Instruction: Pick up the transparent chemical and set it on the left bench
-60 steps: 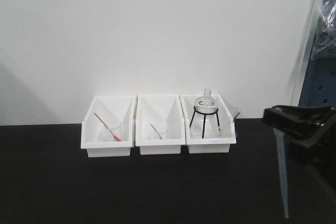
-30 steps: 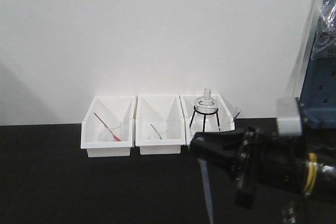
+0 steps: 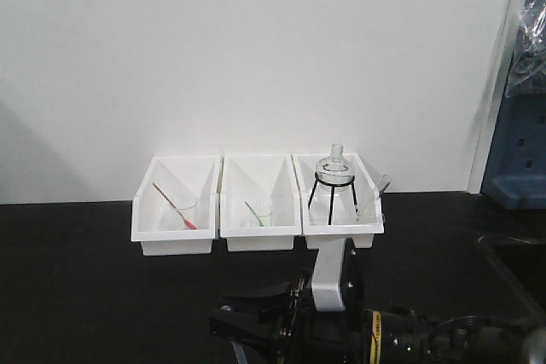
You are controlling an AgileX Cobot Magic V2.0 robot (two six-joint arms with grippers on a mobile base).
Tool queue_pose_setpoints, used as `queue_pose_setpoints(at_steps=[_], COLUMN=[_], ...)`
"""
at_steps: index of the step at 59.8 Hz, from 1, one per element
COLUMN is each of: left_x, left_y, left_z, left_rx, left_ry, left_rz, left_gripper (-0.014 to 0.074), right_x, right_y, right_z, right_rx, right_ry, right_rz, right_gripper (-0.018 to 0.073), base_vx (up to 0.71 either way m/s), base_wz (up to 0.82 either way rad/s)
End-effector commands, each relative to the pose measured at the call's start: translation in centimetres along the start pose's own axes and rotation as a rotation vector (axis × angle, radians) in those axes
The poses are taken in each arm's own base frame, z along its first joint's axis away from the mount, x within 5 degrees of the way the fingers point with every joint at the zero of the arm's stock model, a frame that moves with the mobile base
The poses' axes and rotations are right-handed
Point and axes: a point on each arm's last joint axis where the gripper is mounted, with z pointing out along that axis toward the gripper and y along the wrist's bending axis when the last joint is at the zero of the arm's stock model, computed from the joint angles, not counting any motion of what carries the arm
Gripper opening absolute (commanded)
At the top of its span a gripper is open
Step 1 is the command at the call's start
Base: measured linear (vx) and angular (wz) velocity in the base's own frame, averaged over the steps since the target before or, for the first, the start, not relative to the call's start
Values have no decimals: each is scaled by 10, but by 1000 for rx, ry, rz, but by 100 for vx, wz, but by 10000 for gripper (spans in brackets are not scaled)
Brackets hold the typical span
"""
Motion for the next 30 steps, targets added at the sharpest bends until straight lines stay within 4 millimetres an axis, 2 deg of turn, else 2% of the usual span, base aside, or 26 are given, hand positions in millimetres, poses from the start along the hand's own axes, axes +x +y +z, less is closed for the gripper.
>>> queue_pose_setpoints(at_steps=[1, 11, 19, 30], left_x=[-3, -3, -3, -3], left_y=[0, 0, 0, 0], left_z=[-1, -1, -1, -1], left_rx=[-2, -2, -2, -2], left_ry=[-81, -81, -81, -81], left_rz=[-9, -9, -9, -9], left_gripper=[-3, -3, -3, -3], right_x=[-14, 1, 4, 5], right_y=[-3, -9, -9, -8], right_z=[2, 4, 5, 5], right_rx=[5, 25, 19, 8], right_ry=[-87, -40, -20, -14], right_rz=[-23, 7, 3, 12], right_gripper=[8, 86, 229, 473], base_vx=[0, 0, 0, 0], base_wz=[0, 0, 0, 0])
